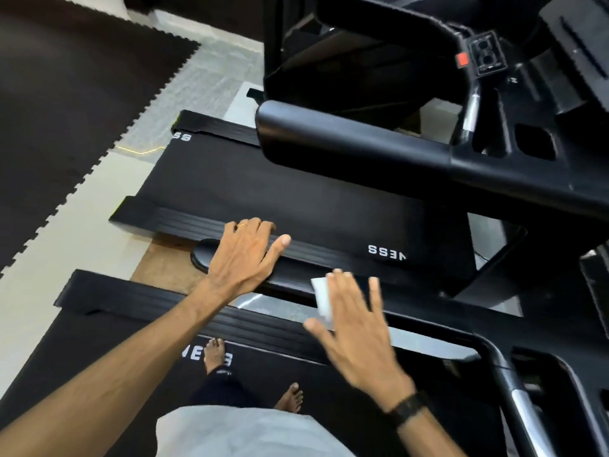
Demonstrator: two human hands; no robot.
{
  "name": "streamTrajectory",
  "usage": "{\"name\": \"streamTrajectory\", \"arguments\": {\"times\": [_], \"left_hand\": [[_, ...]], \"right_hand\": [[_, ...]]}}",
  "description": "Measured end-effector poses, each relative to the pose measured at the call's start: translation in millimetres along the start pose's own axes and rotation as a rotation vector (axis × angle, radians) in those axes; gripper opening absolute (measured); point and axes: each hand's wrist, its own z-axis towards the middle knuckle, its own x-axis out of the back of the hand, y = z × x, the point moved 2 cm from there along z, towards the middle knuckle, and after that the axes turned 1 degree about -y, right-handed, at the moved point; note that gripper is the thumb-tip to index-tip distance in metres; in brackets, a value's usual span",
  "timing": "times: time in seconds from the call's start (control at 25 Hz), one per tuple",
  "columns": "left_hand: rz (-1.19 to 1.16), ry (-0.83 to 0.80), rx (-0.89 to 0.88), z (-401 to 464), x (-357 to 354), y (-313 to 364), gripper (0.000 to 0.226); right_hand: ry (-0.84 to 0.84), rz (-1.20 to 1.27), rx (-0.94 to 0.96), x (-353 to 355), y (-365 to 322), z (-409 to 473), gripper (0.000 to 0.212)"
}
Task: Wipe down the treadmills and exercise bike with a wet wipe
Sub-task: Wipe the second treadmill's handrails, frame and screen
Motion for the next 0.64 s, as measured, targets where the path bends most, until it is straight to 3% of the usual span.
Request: {"name": "streamTrajectory", "arguments": {"times": [0.12, 0.2, 0.32, 0.48, 0.64], "left_hand": [[-0.014, 0.005, 0.015, 4, 3, 0, 0.069], [-0.010, -0.017, -0.005, 7, 2, 1, 0.071], [0.011, -0.104, -0.020, 8, -2, -2, 0.076], [0.023, -0.164, -0.018, 9, 0, -4, 0.085], [0.033, -0.218, -0.037, 7, -5, -7, 0.096]], "right_hand": [[-0.153, -0.002, -0.161, 8, 39, 19, 0.109], [-0.241, 0.057, -0.212, 10, 36, 55, 0.107], [-0.243, 0.045, -0.092, 6, -6, 73, 0.103], [-0.203, 0.050, 0.068, 13, -15, 13, 0.095], [-0.318, 0.039, -0.252, 22, 41, 25, 0.116]]}}
